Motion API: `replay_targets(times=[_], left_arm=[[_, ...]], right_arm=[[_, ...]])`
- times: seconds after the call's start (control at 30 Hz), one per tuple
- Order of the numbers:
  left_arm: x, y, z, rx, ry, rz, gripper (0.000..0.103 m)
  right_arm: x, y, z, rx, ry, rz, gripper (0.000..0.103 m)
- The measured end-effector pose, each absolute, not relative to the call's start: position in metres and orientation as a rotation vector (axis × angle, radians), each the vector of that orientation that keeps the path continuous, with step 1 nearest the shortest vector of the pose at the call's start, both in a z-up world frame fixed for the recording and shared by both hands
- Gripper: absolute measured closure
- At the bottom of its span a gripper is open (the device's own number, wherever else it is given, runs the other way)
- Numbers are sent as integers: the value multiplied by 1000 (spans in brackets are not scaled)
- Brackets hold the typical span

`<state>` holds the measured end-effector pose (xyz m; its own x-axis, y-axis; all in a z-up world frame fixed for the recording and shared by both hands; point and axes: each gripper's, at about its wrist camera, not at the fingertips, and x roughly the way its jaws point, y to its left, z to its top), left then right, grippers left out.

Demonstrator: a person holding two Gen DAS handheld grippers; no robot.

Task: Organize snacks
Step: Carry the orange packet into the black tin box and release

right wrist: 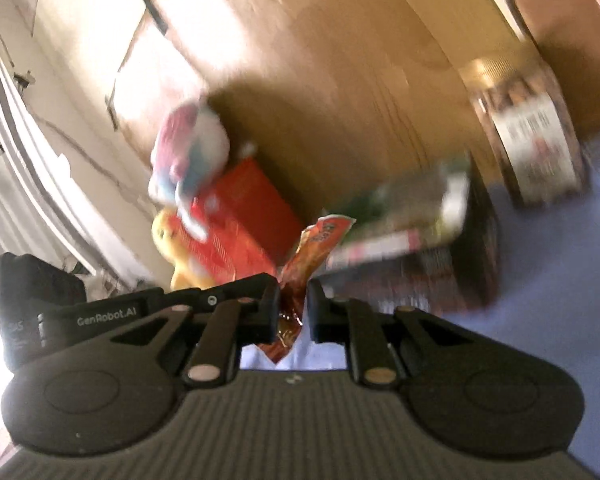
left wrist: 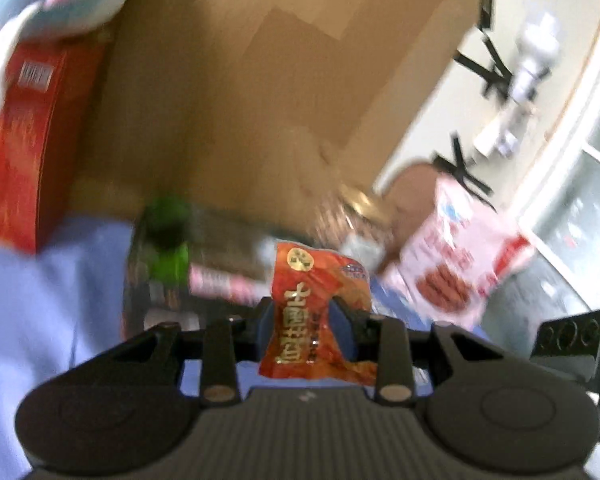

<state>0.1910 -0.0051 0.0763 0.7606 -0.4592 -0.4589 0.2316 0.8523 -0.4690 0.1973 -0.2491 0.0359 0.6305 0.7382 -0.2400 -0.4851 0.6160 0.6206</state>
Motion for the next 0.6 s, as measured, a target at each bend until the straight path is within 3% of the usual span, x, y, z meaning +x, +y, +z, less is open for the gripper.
replay_targets(times=[0.4,0.47,0.5,0.6], left_arm=[[276,24,41,-375,656,-117,71],[270,27,41,-387,651,-137,68],[265,28,44,-392,641,-136,67],[243,27,58,-386,588,-147,67]], right_arm=[[294,-174,5,366,613,673,78],[288,-177,11,334,581,649,69],[283,-184,15,342,548,630,59],[263,-213,28,415,471,618,58]])
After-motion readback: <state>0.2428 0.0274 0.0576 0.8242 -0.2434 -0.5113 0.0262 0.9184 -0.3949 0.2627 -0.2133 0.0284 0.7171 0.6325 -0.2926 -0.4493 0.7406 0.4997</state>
